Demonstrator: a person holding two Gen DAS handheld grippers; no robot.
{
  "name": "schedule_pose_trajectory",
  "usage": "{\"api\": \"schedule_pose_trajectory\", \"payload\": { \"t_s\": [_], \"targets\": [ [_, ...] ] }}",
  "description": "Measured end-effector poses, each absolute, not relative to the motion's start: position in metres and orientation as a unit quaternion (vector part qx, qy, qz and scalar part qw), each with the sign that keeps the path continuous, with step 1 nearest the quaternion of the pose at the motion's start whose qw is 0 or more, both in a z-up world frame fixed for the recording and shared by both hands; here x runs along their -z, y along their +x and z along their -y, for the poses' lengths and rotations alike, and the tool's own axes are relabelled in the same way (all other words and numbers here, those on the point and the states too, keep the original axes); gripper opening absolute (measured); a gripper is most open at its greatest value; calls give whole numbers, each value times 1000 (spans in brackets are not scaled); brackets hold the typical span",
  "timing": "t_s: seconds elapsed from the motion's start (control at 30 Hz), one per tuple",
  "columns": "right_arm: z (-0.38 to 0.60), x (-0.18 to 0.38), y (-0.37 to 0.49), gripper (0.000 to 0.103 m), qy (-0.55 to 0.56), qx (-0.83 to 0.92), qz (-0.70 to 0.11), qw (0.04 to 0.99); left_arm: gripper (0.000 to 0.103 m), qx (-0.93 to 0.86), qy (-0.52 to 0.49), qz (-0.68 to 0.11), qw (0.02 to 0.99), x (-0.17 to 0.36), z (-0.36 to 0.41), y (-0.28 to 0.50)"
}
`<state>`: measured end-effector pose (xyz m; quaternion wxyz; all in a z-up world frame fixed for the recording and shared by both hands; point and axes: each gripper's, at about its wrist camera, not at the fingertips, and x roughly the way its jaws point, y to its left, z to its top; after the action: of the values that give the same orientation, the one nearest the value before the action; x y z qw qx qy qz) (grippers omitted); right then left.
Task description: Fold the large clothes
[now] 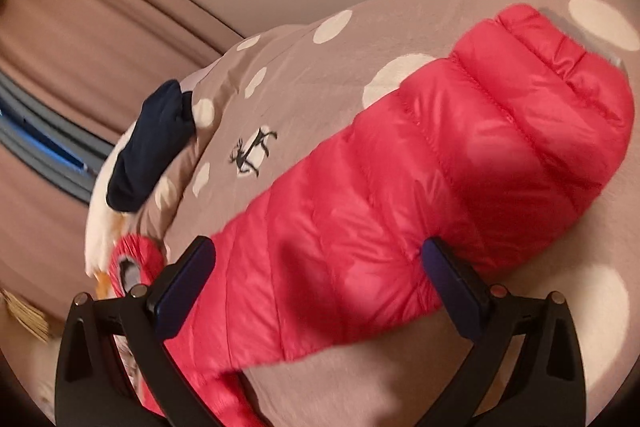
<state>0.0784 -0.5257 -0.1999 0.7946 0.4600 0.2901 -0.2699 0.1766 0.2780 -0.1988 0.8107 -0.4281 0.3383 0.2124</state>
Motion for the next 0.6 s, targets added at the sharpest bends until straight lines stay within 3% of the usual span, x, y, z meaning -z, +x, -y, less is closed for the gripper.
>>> {"api": "schedule_pose_trajectory", "payload": {
  "t_s": [0.23,0.3,0.33,0.37,0.4,0.43,0.6],
  "targets": [
    [554,215,91,100,490,252,-244,798,18,-230,-413,-349,809,198,-268,160],
    [555,213,93,89,481,249,-246,804,18,-226,-419,-348,808,196,-266,157],
    [556,214,95,69,474,254,-252,805,18,-226,-416,-348,809,195,-265,156],
    [557,216,96,43,463,264,-261,805,18,-227,-412,-351,810,195,-263,154],
    [560,219,95,27,451,278,-275,802,18,-230,-412,-355,807,195,-262,151],
    [560,222,93,0,435,303,-295,795,18,-235,-419,-354,802,195,-261,147],
    [567,213,63,3,470,307,-258,786,18,-240,-384,-350,820,183,-256,152]
  ]
}}
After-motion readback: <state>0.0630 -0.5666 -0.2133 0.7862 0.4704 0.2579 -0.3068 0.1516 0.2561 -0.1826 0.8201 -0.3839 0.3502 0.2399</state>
